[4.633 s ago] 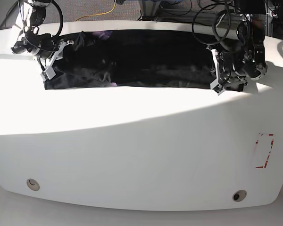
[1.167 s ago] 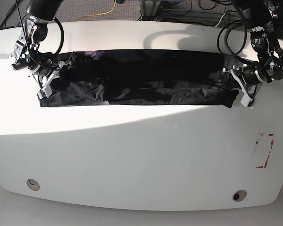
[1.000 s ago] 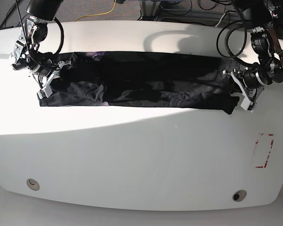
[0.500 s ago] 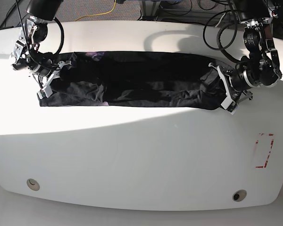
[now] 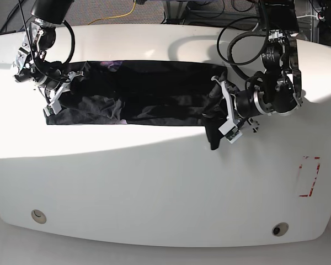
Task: Layout the t-shirt on the table in an organized manner, then fold the t-shirt properly
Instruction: 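Fold the strip end held by the left gripper toward the right gripper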
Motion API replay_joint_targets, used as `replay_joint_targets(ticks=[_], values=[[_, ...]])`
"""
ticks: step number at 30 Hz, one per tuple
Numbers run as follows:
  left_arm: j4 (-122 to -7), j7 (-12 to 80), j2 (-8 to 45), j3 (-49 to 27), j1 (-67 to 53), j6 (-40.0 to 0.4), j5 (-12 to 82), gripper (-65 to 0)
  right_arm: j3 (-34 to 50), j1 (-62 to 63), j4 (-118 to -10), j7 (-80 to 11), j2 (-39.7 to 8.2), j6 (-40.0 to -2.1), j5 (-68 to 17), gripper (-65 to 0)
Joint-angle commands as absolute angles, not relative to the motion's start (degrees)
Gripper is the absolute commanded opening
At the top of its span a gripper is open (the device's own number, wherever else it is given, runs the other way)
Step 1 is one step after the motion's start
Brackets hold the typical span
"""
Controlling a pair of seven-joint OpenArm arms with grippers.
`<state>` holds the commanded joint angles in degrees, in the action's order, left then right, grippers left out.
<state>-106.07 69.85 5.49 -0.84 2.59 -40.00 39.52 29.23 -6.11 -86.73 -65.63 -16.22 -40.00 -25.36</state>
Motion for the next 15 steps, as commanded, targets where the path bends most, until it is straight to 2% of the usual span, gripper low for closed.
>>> replay_joint_targets(ticks=[10,13,15], values=[[-102.2,69.8,-0.2,1.8,2.9,-40.0,34.3,-64.2,29.3,-6.0,-86.7,-65.6,-16.2,-40.0,-25.5,-54.7],[-102.1,69.8,-0.7,2.9,2.9,-40.0,34.2,-59.3,29.3,-6.0,-86.7,-65.6,-16.2,-40.0,-25.5,-54.7],[-102.1,69.8,-0.8,3.5,2.9,-40.0,34.2,-53.2,29.3,-6.0,-86.7,-65.6,-16.1,-40.0,-25.5,-54.7]])
